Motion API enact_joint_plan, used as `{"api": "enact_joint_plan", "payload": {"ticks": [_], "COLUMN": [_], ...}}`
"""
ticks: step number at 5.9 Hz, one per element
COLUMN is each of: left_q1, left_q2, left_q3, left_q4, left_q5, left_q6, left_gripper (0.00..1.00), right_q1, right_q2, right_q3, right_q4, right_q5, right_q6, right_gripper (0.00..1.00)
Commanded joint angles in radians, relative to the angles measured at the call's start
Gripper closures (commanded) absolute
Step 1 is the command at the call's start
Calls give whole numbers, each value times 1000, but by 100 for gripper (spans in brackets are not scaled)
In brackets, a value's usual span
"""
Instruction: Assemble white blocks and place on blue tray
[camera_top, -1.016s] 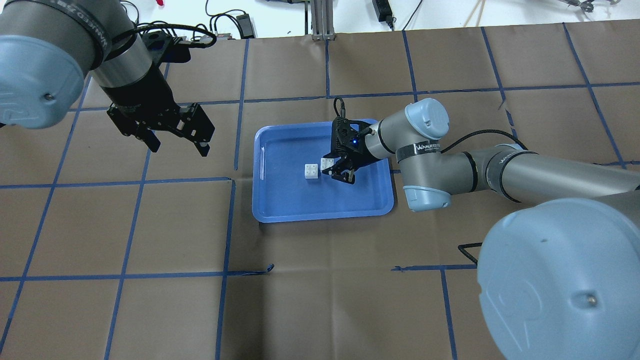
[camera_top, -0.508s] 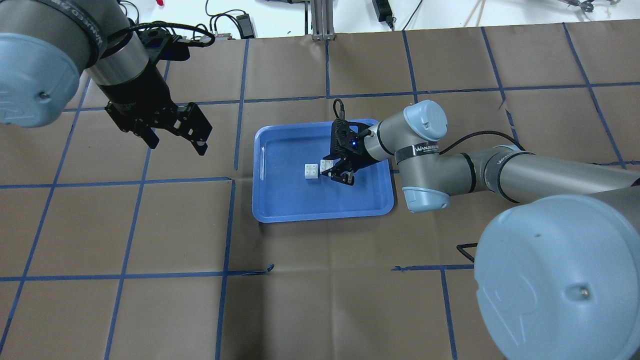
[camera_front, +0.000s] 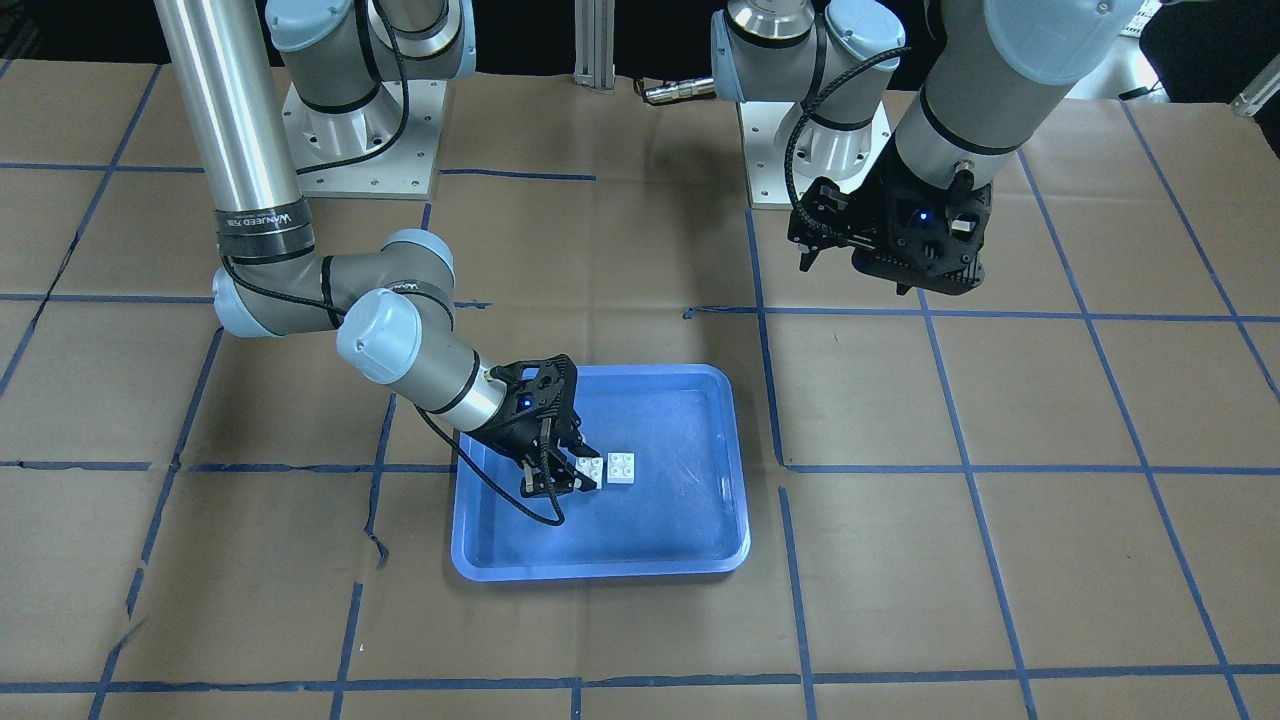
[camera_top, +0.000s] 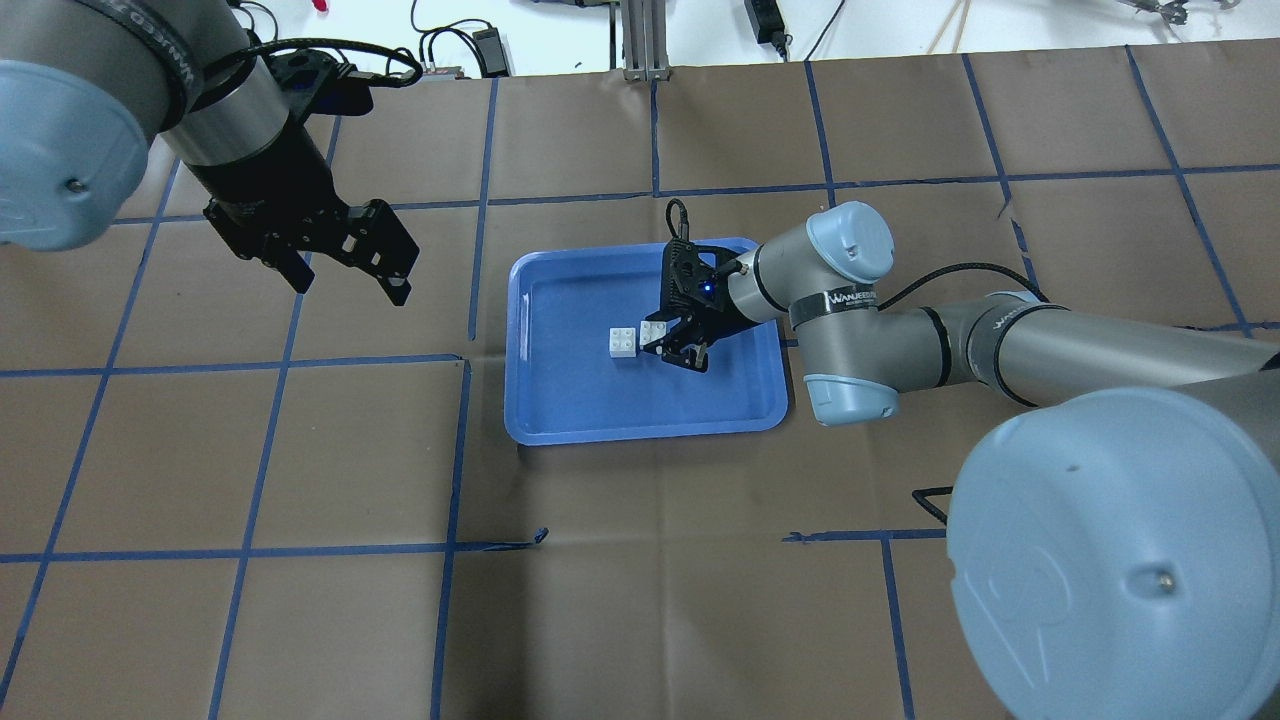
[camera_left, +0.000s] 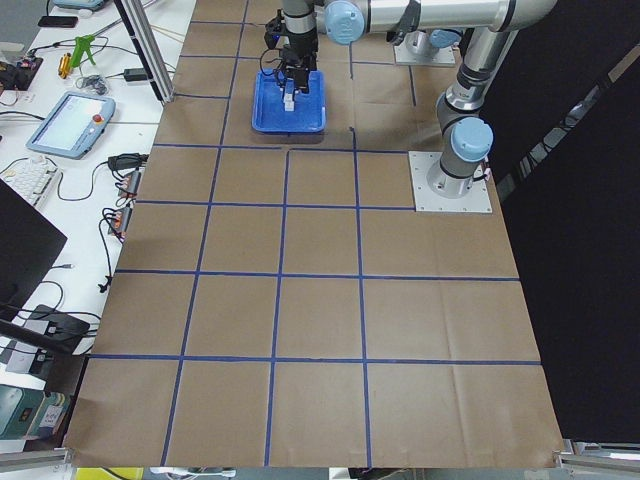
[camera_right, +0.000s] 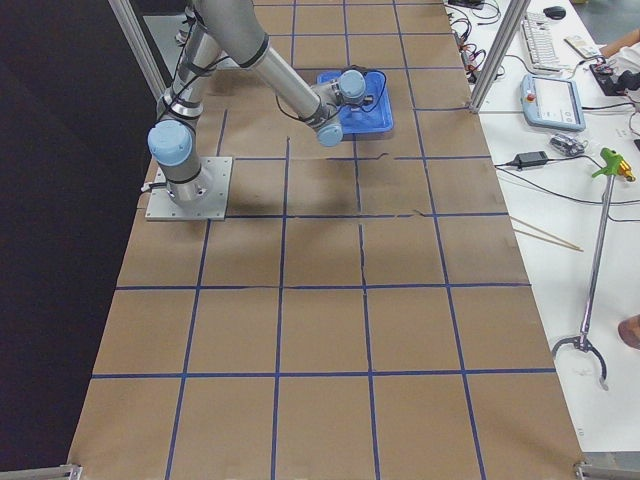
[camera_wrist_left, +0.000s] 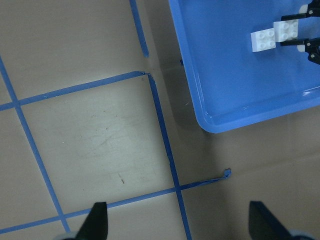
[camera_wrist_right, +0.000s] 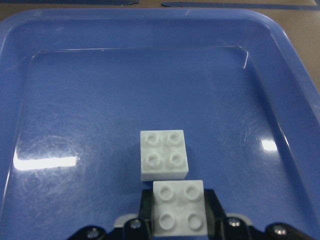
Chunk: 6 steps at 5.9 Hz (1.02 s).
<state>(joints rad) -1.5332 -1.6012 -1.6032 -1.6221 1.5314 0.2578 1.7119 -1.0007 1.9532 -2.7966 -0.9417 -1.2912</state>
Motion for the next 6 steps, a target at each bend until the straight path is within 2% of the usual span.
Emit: {"api": "enact_joint_plan", "payload": {"ticks": [1, 6], "left_q1": [18, 34], "left_q2": [3, -3], "left_q3": [2, 19], "left_q4": [33, 47], "left_q5": [-4, -4], "left_q6": [-8, -9], "left_gripper": [1, 1], "right_q1": [2, 15], "right_q2": [1, 1], "right_q3": [0, 1], "right_q4": [2, 5], "right_q5": [0, 0], "right_q6": [3, 4], "right_gripper": [64, 64]}}
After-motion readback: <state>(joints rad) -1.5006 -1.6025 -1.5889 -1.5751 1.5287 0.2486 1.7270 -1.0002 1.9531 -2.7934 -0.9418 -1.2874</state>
